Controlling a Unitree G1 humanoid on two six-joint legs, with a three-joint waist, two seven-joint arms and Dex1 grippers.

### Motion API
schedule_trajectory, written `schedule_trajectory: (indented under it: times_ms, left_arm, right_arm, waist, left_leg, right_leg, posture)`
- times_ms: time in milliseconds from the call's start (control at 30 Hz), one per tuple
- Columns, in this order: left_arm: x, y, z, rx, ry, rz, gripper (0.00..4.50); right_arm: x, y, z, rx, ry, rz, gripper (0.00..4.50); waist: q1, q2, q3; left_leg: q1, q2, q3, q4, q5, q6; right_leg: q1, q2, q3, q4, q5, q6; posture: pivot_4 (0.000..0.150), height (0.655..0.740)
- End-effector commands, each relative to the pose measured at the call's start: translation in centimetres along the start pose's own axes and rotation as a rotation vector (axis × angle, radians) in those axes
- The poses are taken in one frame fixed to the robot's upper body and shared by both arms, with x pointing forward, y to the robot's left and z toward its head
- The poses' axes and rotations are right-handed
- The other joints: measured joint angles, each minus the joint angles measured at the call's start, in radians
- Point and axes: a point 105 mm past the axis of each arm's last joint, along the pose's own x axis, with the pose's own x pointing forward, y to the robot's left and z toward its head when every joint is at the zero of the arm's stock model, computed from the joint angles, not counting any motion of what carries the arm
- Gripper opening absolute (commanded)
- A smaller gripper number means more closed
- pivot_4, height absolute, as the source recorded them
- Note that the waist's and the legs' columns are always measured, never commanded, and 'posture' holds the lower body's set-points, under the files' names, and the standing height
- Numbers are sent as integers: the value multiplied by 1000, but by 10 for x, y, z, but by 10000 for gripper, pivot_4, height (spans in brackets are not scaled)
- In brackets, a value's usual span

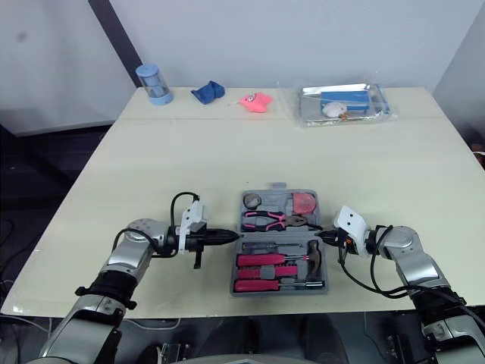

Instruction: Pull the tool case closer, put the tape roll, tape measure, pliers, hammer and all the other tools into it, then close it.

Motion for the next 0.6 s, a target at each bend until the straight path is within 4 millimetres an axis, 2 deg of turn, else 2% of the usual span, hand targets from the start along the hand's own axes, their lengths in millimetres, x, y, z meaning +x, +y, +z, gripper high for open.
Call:
schedule_trajectory:
  times_ms: [33,200,600]
  left_arm:
    - [6,-2,7,38,6,-27,278]
    - [10,0,4,32,23,-20,278]
    - [1,1,6,14,-3,11,278]
  right_arm:
    - [0,-1,14,-43,-33,2,0]
    - [1,1,15,-45,-36,9,0]
    - [3,3,14,-44,-37,16,0]
  waist:
    - [0,0,0]
    - [-1,0,0]
    - [-2,0,0]
  left_leg:
    - [0,0,0,0,0,0]
    - [0,0,0,0,0,0]
    - [0,0,0,0,0,0]
  right_leg:
    - [0,0,0,0,0,0]
    - [0,0,0,0,0,0]
    - [0,0,0,1,0,0]
  posture:
    - [1500,7400]
    - [1500,7400]
    - [1500,7400]
